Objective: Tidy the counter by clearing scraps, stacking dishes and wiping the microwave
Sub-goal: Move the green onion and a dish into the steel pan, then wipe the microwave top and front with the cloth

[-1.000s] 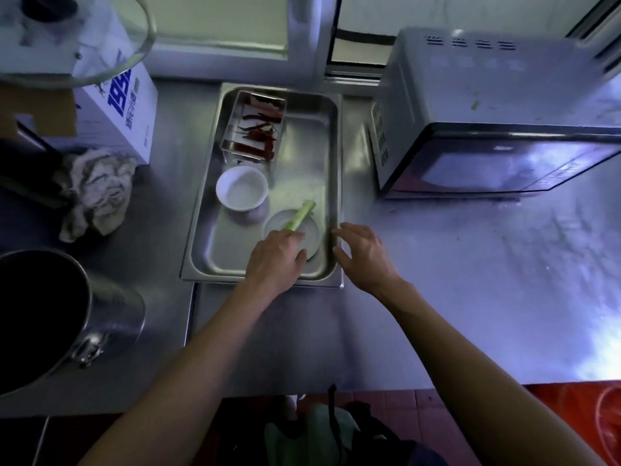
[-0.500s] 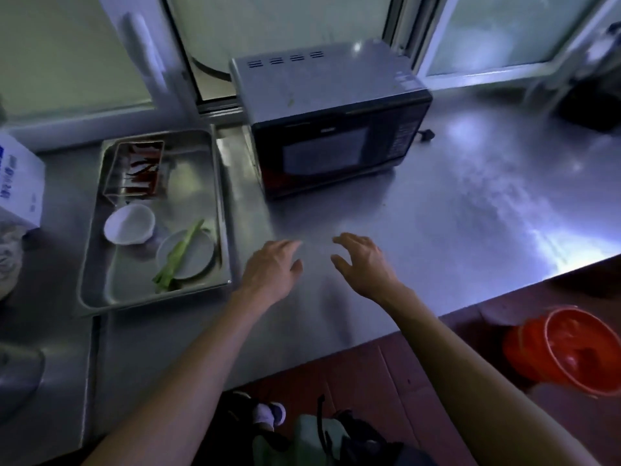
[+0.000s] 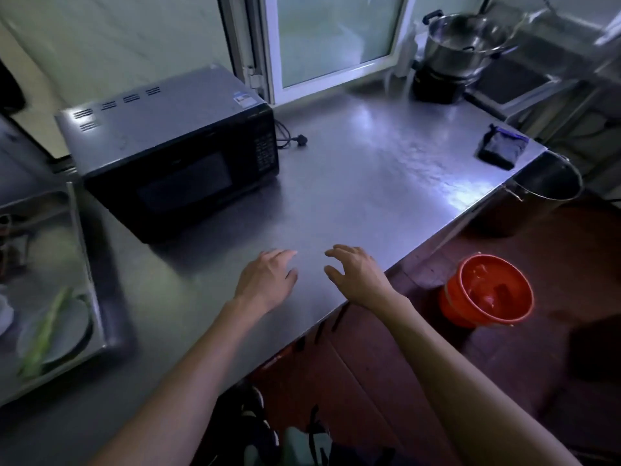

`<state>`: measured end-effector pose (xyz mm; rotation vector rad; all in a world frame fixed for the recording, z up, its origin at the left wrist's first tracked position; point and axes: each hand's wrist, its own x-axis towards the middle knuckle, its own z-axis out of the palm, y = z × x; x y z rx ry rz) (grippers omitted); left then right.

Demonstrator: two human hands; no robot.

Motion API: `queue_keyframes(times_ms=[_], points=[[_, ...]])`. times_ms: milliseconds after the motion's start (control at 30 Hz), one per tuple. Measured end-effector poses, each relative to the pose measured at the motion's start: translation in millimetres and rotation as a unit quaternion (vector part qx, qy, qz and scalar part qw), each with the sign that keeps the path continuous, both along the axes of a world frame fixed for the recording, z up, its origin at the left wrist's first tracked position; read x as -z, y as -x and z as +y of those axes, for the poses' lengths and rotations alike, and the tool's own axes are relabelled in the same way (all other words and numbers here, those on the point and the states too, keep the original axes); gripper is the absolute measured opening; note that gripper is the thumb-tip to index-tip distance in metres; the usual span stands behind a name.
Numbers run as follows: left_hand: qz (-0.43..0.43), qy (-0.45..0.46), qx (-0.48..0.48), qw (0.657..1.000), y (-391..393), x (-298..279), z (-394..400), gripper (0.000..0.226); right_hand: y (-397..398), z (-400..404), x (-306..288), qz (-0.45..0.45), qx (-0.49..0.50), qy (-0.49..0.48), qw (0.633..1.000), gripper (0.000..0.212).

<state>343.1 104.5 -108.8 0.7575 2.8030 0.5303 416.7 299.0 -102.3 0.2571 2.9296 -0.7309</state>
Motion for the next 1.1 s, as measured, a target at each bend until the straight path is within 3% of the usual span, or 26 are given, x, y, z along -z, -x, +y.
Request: queue_keyframes(times_ms=[433, 600, 867, 1100], points=[[-0.069, -0.008, 0.097, 0.993, 56.2, 37.7, 138.1, 0.045, 9.5, 113.2, 25.2, -0.052, 0.106, -0.017, 0.993, 0.041], [-0.070, 0.009, 0.173, 0.982, 73.0, 36.0, 203.9, 0.045, 4.5, 158.4, 14.6, -0.023, 0.188, 0.008, 0.982, 0.040], [-0.067, 0.037, 0.274, 0.959, 50.8, 33.7, 329.6, 0.045, -45.5, 252.2, 18.7, -0.021, 0.258, 0.009, 0.966, 0.038], [-0.060, 0.066, 0.288, 0.954, 21.0, 24.8, 433.0, 0.043, -92.1, 355.0, 24.0, 0.010, 0.298, 0.019, 0.954, 0.038]])
